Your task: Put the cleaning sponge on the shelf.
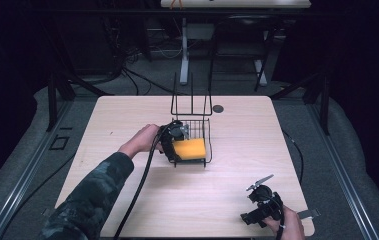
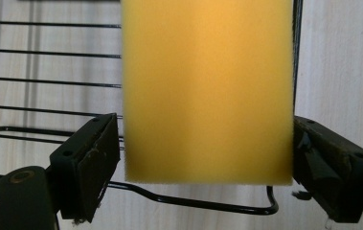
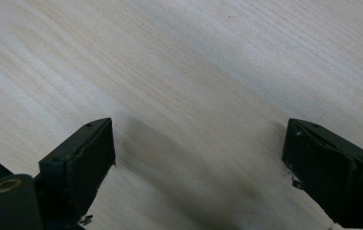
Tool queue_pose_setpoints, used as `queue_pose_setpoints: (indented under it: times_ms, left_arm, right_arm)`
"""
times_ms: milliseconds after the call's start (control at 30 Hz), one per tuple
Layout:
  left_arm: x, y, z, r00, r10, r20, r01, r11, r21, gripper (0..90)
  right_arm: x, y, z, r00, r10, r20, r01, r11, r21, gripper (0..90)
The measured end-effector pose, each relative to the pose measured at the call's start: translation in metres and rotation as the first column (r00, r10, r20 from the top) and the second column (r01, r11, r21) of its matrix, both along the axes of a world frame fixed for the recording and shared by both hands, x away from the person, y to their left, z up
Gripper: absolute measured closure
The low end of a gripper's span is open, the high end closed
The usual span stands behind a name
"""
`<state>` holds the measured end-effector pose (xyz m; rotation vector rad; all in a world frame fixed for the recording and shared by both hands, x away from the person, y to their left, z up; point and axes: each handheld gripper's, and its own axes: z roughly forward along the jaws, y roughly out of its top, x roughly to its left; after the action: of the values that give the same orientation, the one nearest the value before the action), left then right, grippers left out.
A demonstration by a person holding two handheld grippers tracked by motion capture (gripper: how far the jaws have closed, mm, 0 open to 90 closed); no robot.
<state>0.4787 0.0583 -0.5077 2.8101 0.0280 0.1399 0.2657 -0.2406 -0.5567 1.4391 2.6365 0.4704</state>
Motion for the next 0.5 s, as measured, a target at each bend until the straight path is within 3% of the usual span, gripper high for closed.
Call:
queue_pose_setpoints:
  times_ms: [333, 500]
  left_arm:
    - [-0.005, 0.006, 0.01, 0.999, 0.042, 0.016, -0.04, 0.9963, -0.077, 9.3]
    - [-0.011, 0.014, 0.018, 0.9961, 0.085, 0.024, -0.08, 0.9845, -0.156, 7.2]
  right_arm:
    - [0.0, 0.0, 0.0, 1.0, -0.002, 0.002, 0.002, 1.0, 0.0, 10.3]
    - [0.0, 0.001, 0.0, 1.0, -0.007, -0.003, 0.007, 1.0, 0.0, 10.3]
